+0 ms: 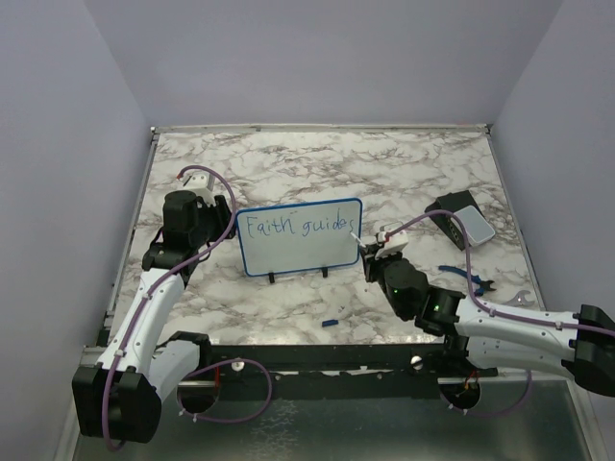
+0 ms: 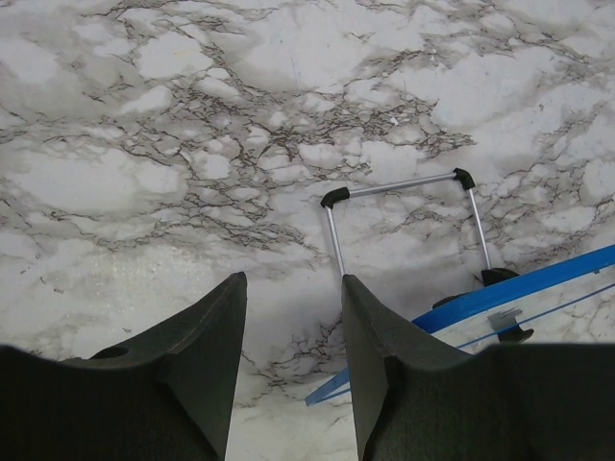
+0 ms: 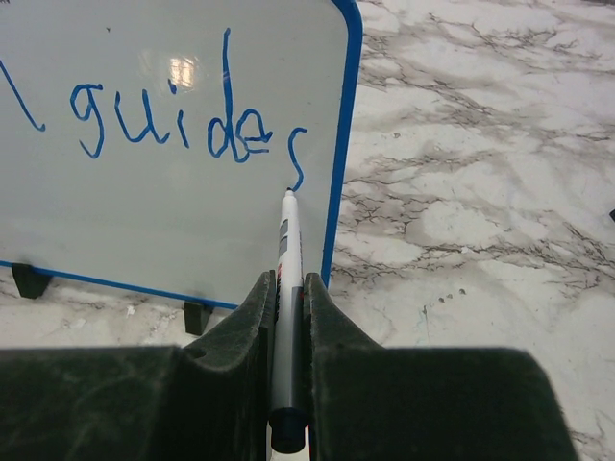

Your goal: Write a sentence on the whiteboard

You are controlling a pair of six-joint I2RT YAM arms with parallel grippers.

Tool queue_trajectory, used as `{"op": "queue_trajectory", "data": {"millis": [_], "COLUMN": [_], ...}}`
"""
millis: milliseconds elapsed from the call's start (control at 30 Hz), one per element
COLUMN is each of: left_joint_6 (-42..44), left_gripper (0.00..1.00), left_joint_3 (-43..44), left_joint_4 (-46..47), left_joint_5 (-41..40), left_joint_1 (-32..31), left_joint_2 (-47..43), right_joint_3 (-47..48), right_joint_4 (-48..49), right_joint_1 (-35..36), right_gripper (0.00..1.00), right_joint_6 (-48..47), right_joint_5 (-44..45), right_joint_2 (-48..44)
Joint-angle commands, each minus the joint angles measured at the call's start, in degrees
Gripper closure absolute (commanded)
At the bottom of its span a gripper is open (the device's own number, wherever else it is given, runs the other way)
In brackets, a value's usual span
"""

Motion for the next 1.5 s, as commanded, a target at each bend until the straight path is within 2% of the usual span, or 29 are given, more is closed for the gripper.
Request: {"op": "queue_trajectory", "data": {"millis": [0, 200, 367, 633, 833, 1167, 1467], "left_joint_6": [-0.3, -0.4, -0.4, -0.7, -0.6, -0.5, -0.3], "left_gripper": [0.54, 0.54, 0.54, 0.53, 0.53, 0.53, 0.53], "left_joint_3": [-0.9, -0.8, -0.8, -0.9, -0.9, -0.8, -0.7], "left_joint_4": [1.0, 0.7, 0.3, 0.3, 0.2, 0.0, 0.0], "left_joint_5": [1.3, 0.0, -0.3, -0.3, -0.4, -0.6, -0.7], "left_joint_1": [-0.3, -0.3, -0.3, -0.3, -0.3, -0.3, -0.3], "left_joint_2": [-0.3, 0.0, 0.0, -0.4, -0.6, -0.4, -0.5], "right_joint_3": [1.7, 0.6, 0.4, -0.1, 0.1, 3.9, 8.2], "right_joint_4": [2.1, 1.3, 0.1, 6.4, 10.0, 16.7, 20.8], "right_joint_1": [-0.2, -0.2, -0.1, 1.2, 2.8, 6.6, 7.2], "right_gripper": [0.99, 1.00, 0.99, 0.99, 0.99, 0.99, 0.99], "right_joint_6": [-1.7, -1.6, 0.1, 3.7, 6.0, 5.2, 4.3], "right_joint_5": [-2.1, -8.1, -12.5, -16.1, -17.5, -16.5, -16.7], "right_joint_2": [-0.5, -5.0, -5.1, -2.7, 1.7, 11.2, 20.4]}}
